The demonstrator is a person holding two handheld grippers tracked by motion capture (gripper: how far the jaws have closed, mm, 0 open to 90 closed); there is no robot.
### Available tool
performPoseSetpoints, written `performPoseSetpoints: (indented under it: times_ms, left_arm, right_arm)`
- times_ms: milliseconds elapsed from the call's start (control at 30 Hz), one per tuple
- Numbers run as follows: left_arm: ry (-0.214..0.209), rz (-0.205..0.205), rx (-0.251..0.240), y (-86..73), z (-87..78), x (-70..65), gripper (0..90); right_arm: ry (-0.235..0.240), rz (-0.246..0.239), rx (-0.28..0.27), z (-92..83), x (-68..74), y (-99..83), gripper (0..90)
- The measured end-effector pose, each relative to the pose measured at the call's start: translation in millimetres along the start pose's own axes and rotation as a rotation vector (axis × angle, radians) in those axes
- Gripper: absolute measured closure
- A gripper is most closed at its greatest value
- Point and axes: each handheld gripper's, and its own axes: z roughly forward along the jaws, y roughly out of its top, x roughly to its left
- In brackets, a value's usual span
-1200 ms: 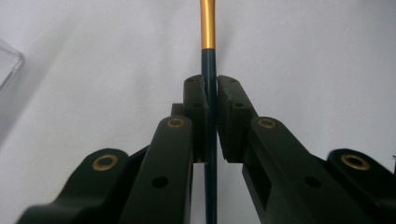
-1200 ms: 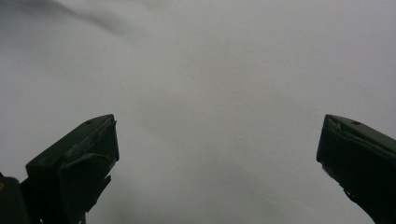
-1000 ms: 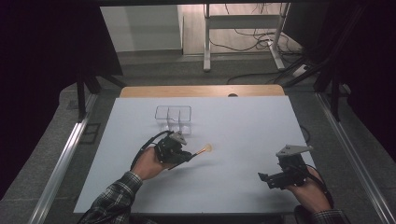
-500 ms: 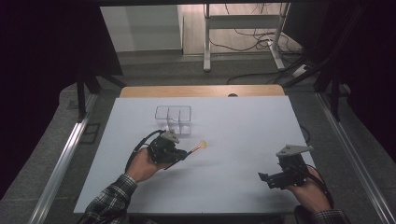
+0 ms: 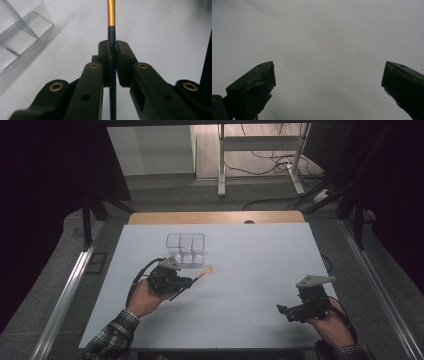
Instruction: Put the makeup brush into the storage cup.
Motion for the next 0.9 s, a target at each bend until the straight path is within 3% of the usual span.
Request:
performPoseSetpoints:
  times_ms: [433,900]
  left_arm:
    - [0.053,-0.071,-0.067,-12.9,-21.9,9.2,83.6]
    - [0.091,-0.13,-0.124,-20.8,-35.1,16.2,83.7]
  right_arm:
    - [-0.004,-0.001,0.0,0.1,0.0,0.2,0.0]
    - [-0.006,-0.001,0.001,0.2,0.0,0.1,0.0]
